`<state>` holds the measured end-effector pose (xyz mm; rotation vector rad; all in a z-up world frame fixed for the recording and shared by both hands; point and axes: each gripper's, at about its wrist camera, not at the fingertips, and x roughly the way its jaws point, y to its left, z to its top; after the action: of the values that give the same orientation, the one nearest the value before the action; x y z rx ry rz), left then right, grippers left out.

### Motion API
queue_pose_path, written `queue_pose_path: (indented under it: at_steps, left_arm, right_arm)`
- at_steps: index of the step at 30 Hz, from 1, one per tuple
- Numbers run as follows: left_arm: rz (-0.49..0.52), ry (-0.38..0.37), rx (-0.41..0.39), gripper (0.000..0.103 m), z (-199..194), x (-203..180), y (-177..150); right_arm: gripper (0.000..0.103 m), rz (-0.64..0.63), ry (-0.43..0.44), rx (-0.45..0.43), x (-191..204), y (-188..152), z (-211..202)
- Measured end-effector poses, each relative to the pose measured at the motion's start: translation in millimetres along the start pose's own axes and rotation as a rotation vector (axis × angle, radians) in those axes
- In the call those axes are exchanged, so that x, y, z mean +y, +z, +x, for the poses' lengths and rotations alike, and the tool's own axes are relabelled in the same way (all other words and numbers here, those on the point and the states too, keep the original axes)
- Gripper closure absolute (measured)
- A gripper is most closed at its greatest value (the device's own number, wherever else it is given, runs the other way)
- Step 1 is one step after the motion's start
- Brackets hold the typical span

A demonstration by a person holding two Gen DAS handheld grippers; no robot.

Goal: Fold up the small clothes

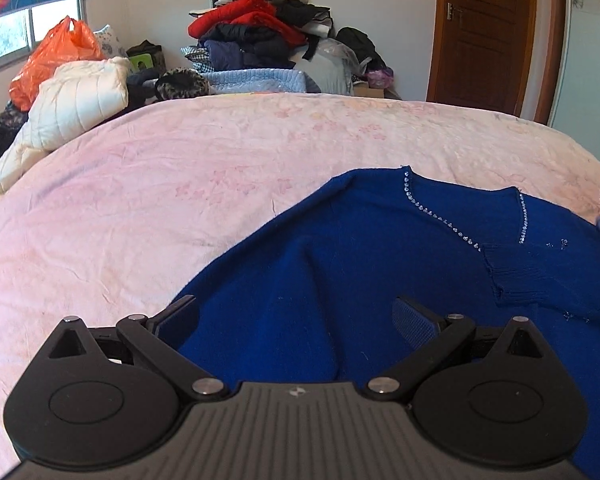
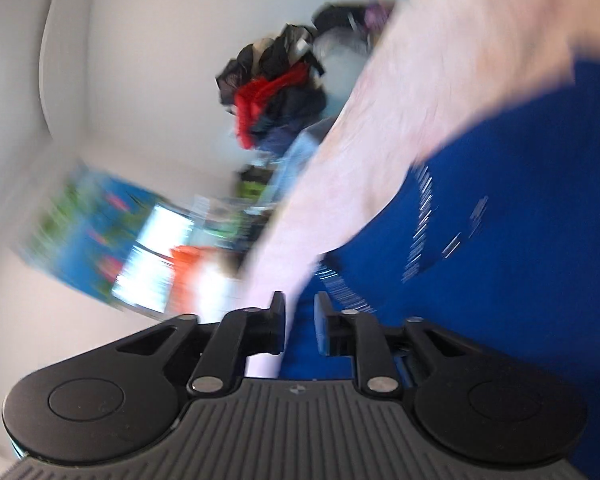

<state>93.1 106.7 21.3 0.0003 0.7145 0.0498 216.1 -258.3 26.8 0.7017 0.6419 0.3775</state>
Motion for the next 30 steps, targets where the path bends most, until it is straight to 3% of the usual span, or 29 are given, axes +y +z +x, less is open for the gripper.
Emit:
queue_pose_path:
  at_steps: [2, 5, 8, 13, 20, 23, 27, 30]
  left_arm:
    - [0.001, -0.006, 0.012, 0.000, 1.7, -4.4, -2.4]
    - [0.030, -0.017, 0.013, 0.000, 3.2, -16.5, -4.2]
    - [0.074, -0.025, 0.016, 0.000, 1.4, -29.9, -7.3]
    - [0.140, -0.013, 0.021, 0.000, 0.0, -36.8, -13.6]
    - [0.117, 0.002, 0.041, 0.000, 4.1, -26.9, -15.9]
    - [0.107, 0.007, 0.045, 0.000, 3.9, -21.9, -17.0]
    - [0.099, 0.020, 0.039, 0.000, 0.9, -12.5, -16.5]
    - [0.079, 0.037, 0.038, 0.000, -0.4, -3.4, -15.0]
  right_arm:
    - [0.033, -0.321, -0.217, -0.009, 31.2, -15.4, -4.0]
    - [0.035, -0.744, -0.428, 0.065, 63.7, -58.0, 13.1]
    - [0.040, -0.976, -0.474, 0.123, 82.8, -94.5, 30.1]
    - [0.050, -1.169, -0.487, 0.189, 101.5, -129.9, 55.4]
    - [0.058, -1.174, -0.451, 0.201, 105.3, -124.6, 83.1]
    - [0.097, -1.096, -0.417, 0.203, 103.8, -116.4, 82.0]
    - [0.097, -0.918, -0.341, 0.149, 100.0, -94.0, 64.9]
    - [0.096, -0.745, -0.273, 0.039, 103.0, -61.0, 46.4]
